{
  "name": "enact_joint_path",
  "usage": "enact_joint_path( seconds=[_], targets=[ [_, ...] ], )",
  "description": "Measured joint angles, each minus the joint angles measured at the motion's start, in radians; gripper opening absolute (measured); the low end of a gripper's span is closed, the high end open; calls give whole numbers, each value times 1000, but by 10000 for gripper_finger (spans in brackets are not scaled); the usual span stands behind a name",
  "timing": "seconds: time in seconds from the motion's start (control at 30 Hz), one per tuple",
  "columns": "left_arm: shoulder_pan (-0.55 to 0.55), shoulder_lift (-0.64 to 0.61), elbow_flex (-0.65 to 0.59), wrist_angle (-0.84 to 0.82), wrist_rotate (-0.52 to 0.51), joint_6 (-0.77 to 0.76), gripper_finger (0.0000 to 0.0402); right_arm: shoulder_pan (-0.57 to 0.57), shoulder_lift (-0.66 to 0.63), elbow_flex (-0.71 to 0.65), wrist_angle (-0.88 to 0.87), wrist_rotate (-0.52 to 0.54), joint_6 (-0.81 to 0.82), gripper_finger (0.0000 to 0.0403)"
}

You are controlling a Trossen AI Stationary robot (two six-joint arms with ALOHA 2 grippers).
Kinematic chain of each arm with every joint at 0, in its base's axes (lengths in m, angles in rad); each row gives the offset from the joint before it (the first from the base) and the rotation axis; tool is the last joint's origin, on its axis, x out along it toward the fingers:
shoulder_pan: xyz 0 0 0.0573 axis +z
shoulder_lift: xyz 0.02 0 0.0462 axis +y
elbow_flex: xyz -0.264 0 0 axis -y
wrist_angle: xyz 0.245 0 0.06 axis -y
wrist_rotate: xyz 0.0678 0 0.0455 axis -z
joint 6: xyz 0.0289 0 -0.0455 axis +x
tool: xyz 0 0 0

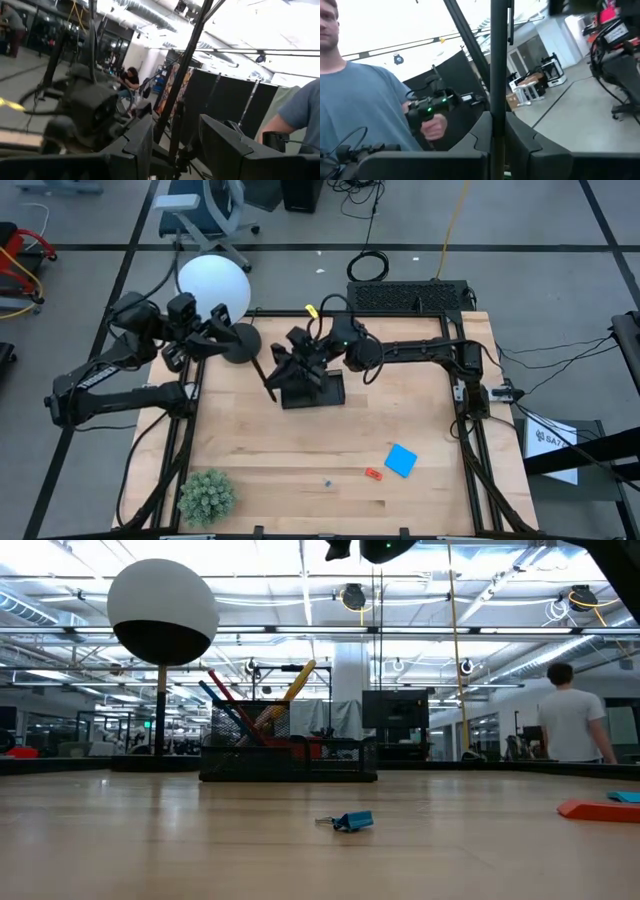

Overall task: Pick and place office supplies into organizer
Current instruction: Put the black pen into the black organizer

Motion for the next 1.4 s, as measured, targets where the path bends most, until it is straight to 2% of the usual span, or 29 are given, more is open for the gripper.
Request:
enact_joint_path(
  seconds=[0.33,0.57,0.8,1.1,1.4],
  targets=[
    [-108,120,0,19,-28,21,154,-31,-32,0,7,-1,-44,20],
    [-169,176,0,202,-115,14,154,-65,-68,0,-68,-2,-104,20],
    [-200,231,0,240,-185,2,154,-70,-68,-1,-87,-3,-130,20],
    [-209,234,0,239,-291,25,154,-90,-67,-5,-98,-6,-152,20],
    [-209,241,0,243,-318,31,152,-96,-67,-6,-103,-5,-150,20]
  ],
)
